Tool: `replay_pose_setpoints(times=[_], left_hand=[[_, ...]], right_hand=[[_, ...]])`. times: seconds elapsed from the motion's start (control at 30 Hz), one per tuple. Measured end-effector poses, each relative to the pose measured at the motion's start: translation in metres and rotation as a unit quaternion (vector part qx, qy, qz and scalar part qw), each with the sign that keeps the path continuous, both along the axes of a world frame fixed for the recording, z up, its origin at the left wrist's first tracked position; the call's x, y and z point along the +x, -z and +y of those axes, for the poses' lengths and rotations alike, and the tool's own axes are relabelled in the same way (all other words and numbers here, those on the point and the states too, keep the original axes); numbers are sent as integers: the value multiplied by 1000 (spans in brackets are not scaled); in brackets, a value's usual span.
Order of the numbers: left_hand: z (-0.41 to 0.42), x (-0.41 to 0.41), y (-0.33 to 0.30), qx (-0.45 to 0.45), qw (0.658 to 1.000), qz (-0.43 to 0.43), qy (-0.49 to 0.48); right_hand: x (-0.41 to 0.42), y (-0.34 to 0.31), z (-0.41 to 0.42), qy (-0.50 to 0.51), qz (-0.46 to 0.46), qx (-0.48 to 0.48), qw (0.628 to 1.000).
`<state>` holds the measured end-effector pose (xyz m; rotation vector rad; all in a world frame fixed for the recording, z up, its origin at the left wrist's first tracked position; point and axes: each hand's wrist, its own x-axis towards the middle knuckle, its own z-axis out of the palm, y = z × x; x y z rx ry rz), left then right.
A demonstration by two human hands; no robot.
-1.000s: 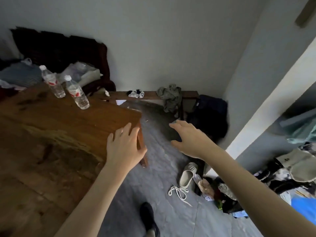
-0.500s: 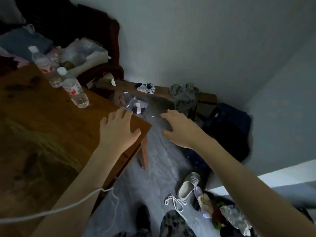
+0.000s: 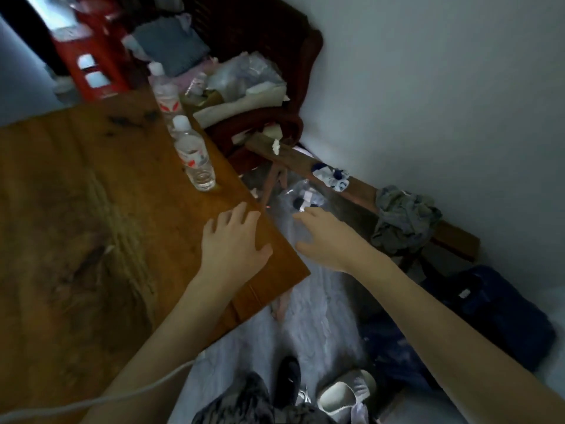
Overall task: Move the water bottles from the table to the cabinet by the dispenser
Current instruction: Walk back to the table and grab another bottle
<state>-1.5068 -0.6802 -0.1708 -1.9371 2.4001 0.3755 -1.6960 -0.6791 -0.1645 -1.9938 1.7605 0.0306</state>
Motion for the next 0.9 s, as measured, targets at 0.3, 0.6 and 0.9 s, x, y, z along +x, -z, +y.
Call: replay_pose_setpoints(times=[0.3,0.6,0.9], left_hand=[[-33,46,20,37,989,-17,-145],[-97,95,41,59,980,4,-191],[-176,126,59,88,984,9,-154]], right_hand=[[50,31,-78,-113,-18,33,993],[105,55,-151,-139,-5,58,989],[134,70,-210,-79,-26,68,994]])
